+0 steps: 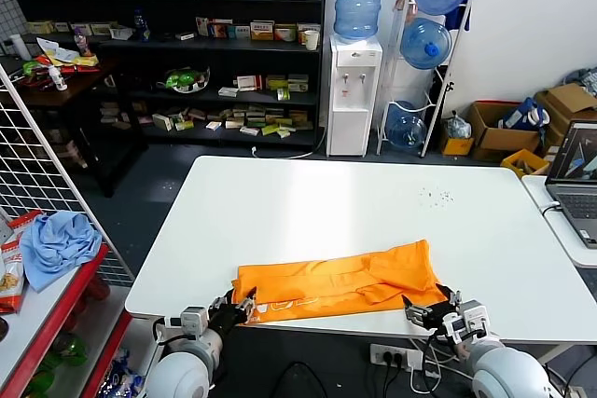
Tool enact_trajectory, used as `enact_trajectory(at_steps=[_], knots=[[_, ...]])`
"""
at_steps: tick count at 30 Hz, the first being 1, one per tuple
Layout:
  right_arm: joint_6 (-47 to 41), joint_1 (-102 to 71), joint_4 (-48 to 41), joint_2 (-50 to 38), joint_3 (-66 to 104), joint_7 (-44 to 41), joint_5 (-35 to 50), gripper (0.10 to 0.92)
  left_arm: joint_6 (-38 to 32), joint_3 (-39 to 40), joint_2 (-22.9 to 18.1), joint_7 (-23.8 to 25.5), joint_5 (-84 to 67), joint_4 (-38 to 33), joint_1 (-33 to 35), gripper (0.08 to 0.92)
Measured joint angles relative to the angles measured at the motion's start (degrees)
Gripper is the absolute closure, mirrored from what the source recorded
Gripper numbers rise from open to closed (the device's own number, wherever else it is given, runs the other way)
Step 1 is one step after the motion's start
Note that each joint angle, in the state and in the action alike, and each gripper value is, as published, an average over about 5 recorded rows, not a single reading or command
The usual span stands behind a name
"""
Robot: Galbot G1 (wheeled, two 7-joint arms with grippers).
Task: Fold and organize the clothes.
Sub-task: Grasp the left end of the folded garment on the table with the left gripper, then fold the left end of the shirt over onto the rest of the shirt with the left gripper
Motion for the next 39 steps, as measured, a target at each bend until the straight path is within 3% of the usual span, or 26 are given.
enact_trajectory(at_steps=[13, 21, 33, 39], knots=[[0.25, 0.16, -0.01, 0.18, 0.06, 0.13, 0.1, 0.203, 0.9, -0.27, 1.22, 0.98, -0.94, 0.93, -1.66, 0.877], [1.52, 1.25, -0.84, 0.85, -0.52, 0.65, -0.98, 0.203, 0.94, -2.99, 3.9, 1.88, -1.39, 3.25, -3.83, 0.885], [7.04, 2.65, -2.75, 2.11, -0.27, 1.23, -4.56, 0.203, -0.04, -9.53, 11.37, 3.23, -1.32, 10.04, -9.15, 0.885], [10.07, 3.0, -3.8, 2.76, -0.23, 1.8, -6.28, 0.203, -0.01, -10.5, 12.96, 2.69, -1.38, 9.8, -9.71, 0.885]])
